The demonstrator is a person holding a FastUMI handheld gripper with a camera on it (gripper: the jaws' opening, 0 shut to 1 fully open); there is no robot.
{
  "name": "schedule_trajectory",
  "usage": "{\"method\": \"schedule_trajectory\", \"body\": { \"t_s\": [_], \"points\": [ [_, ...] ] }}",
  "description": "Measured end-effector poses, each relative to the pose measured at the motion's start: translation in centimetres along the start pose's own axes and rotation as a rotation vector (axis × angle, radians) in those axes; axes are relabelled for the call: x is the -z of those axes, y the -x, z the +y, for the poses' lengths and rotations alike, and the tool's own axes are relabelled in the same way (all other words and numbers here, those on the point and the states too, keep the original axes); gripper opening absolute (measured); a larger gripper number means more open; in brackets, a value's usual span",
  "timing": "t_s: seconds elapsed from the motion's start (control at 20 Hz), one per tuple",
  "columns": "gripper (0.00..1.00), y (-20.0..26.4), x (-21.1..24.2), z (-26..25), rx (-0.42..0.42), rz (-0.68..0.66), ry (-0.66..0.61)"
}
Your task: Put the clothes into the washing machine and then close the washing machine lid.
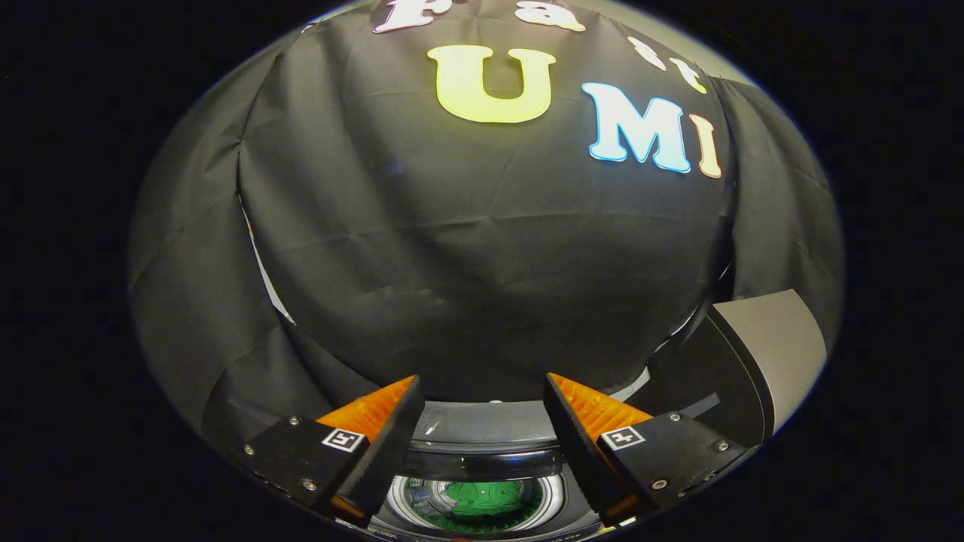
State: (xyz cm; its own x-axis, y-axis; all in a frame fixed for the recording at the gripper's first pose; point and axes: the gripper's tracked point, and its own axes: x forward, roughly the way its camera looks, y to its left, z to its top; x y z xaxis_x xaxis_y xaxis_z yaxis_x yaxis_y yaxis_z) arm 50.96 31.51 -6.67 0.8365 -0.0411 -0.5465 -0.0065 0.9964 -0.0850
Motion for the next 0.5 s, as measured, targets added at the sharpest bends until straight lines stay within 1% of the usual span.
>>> {"method": "schedule_trajectory", "body": {
  "t_s": [0.3, 0.5],
  "points": [
    [0.98, 1.9, 1.7, 0.0, -0.005, -0.023, 0.004],
    [0.97, 2.7, 2.8, 0.1, -0.004, -0.016, 0.001]
  ]
}}
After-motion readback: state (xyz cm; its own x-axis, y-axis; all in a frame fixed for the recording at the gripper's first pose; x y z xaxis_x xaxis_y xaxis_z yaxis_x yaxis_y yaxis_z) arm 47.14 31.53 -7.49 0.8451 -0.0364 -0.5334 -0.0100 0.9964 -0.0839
